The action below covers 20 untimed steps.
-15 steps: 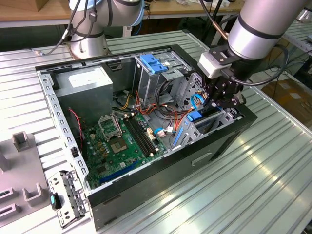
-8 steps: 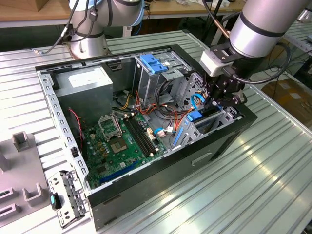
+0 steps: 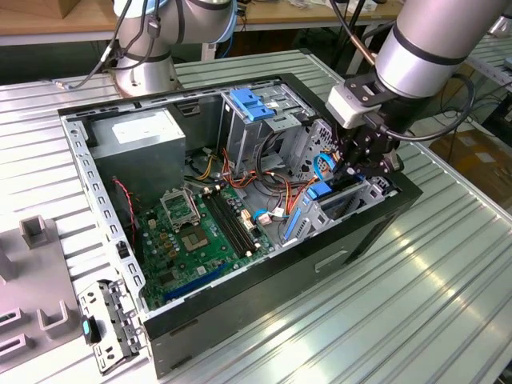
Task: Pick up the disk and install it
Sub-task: 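Insert the second disk wire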
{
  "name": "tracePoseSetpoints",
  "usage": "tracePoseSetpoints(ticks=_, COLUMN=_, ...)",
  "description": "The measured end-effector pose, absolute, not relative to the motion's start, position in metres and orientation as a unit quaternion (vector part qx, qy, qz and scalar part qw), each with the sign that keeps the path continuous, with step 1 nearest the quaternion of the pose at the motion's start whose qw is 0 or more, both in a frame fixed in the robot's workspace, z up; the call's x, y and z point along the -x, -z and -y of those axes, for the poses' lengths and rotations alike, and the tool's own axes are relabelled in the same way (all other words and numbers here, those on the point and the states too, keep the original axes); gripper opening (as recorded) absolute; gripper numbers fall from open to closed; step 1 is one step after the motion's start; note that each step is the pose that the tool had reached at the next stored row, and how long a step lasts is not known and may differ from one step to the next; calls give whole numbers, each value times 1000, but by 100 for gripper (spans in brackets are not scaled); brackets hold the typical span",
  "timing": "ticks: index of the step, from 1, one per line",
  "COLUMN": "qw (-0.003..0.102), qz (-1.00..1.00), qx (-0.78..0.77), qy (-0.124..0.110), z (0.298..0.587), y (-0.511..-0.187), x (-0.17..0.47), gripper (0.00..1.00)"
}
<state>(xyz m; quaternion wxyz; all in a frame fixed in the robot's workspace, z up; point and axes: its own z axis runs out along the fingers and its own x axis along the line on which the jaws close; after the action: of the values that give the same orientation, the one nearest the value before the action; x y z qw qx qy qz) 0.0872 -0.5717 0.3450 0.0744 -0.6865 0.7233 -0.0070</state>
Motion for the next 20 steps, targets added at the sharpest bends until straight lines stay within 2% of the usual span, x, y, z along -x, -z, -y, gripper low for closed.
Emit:
tracePoseSetpoints(ticks=14, qw=75, qz=-723, qx=686, qy=7, z=573, y=-338, x=-87, gripper=17)
tracePoseSetpoints(ticks=15, qw=75, qz=-723, qx=686, qy=7, z=573, y=-338, x=-87, gripper=24)
tracePoseSetpoints(ticks=20, qw=71, qz=-723, qx=687, qy=11, z=572, y=-357, x=-87, gripper=24)
